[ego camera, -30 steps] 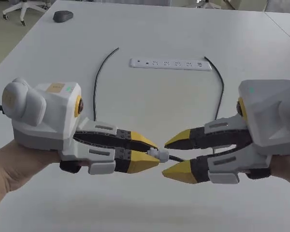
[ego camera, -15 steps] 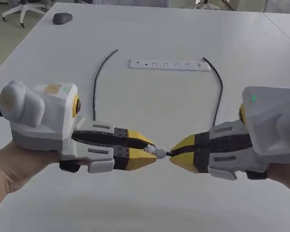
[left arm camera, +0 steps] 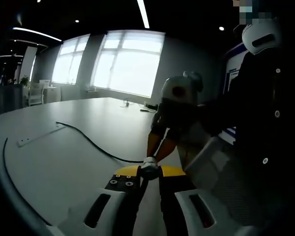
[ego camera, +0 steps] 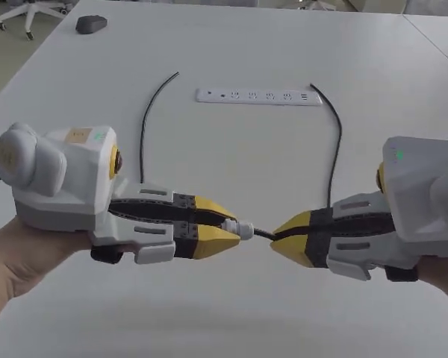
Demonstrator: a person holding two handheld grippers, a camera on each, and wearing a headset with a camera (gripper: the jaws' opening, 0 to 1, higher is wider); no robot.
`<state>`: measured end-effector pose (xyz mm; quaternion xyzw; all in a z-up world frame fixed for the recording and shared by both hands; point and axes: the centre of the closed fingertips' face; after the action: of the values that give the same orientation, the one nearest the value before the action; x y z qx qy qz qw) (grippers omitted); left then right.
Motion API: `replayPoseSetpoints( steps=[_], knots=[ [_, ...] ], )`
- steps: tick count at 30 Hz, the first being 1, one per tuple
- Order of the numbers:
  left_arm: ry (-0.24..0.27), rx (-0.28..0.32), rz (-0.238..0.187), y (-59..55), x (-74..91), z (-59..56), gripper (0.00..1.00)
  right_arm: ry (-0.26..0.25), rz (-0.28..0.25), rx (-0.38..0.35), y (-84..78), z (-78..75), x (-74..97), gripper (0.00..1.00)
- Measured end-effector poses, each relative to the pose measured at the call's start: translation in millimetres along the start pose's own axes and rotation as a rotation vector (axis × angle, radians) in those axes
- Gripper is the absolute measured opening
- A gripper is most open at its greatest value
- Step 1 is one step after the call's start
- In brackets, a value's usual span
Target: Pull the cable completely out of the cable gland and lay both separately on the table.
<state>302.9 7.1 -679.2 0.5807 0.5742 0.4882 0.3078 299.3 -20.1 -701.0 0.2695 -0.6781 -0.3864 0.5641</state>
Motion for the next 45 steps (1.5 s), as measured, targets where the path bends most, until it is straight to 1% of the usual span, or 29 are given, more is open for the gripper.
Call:
replayPoseSetpoints(
  steps=[4, 5, 6, 7, 8, 9, 14, 17, 19, 22, 25, 27, 28, 29, 31, 33, 36, 38, 39, 45],
  knots=[
    [0.0, 0.0, 0.005, -1.5, -1.3, 0.9, 0.15, -0.008, 0.011, -0.015, -4.5, -2.5, 0.6, 0.0],
    [0.001, -0.002, 0.006, -1.7, -1.5, 1.5, 0.15, -0.018, 0.024, -0.028, -7.2, -4.1, 1.0, 0.0],
    [0.003, -0.002, 0.007, -1.9, -1.5, 2.0, 0.15, -0.031, 0.031, -0.055, -9.3, -5.8, 1.6, 0.0],
    [0.003, 0.002, 0.004, -1.7, -1.3, 2.7, 0.15, -0.038, 0.033, -0.112, -12.0, -7.1, 2.5, 0.0],
    [0.003, 0.011, -0.002, -1.2, -1.1, 3.3, 0.15, -0.046, 0.027, -0.131, -13.0, -9.6, 3.0, 0.0],
    [0.004, 0.01, -0.003, -1.2, -0.8, 3.8, 0.15, -0.056, 0.031, -0.132, -16.1, -12.2, 4.3, 0.0],
    [0.007, 0.004, 0.0, -2.8, -2.6, 4.8, 0.15, -0.07, 0.044, -0.166, -23.3, -12.6, 6.1, 0.0],
    [0.007, 0.002, -0.002, -2.6, -4.1, 5.1, 0.15, -0.088, 0.064, -0.179, -28.5, -15.3, 7.6, 0.0],
    [0.011, 0.003, -0.004, -2.4, -3.6, 6.3, 0.15, -0.109, 0.078, -0.197, -34.2, -19.4, 10.4, 0.0],
    [0.014, 0.004, -0.006, -1.5, -1.8, 7.4, 0.15, -0.125, 0.08, -0.215, -39.0, -23.0, 15.2, 0.0],
    [0.017, 0.004, -0.007, -1.3, -1.9, 7.9, 0.15, -0.145, 0.093, -0.238, -48.2, -28.9, 20.9, 0.0],
    [0.02, 0.0, -0.006, -1.6, -2.5, 8.6, 0.15, -0.146, 0.084, -0.244, -50.1, -29.4, 23.6, 0.0],
    [0.022, -0.005, -0.001, -2.1, -2.8, 9.0, 0.15, -0.158, 0.084, -0.265, -51.4, -31.0, 24.7, 0.0],
    [0.022, -0.005, -0.001, -2.1, -3.0, 9.0, 0.15, -0.162, 0.095, -0.281, -55.3, -31.8, 26.0, 0.0],
    [0.022, -0.001, -0.003, -1.6, -3.1, 9.6, 0.15, -0.187, 0.107, -0.295, -61.9, -36.0, 30.0, 0.0],
    [0.022, -0.001, 0.0, -1.8, -3.0, 9.7, 0.15, -0.199, 0.115, -0.313, -67.6, -38.0, 34.4, 0.0],
    [0.02, -0.002, 0.005, -2.5, -3.1, 9.3, 0.15, -0.212, 0.123, -0.333, -74.4, -39.6, 39.5, 0.0],
    [0.017, 0.002, 0.004, -2.5, -3.2, 8.4, 0.15, -0.209, 0.119, -0.349, -76.2, -38.6, 42.1, 0.0],
    [0.018, 0.0, 0.004, -2.6, -3.3, 8.5, 0.15, -0.216, 0.115, -0.356, -76.8, -39.5, 43.2, 0.0],
    [0.016, -0.001, 0.015, -5.1, -4.2, 6.7, 0.15, -0.249, 0.144, -0.39, -86.9, -42.0, 45.8, 0.0]
  ],
)
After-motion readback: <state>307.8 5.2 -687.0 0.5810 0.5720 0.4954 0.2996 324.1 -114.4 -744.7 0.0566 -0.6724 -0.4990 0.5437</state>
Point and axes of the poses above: the centre of the closed fingertips' face, and the gripper's own axes: x roughly backward along the fingers, z roughly to its left, y roughly out of its top, and after that the axes turned 6 degrees about x, right-handed
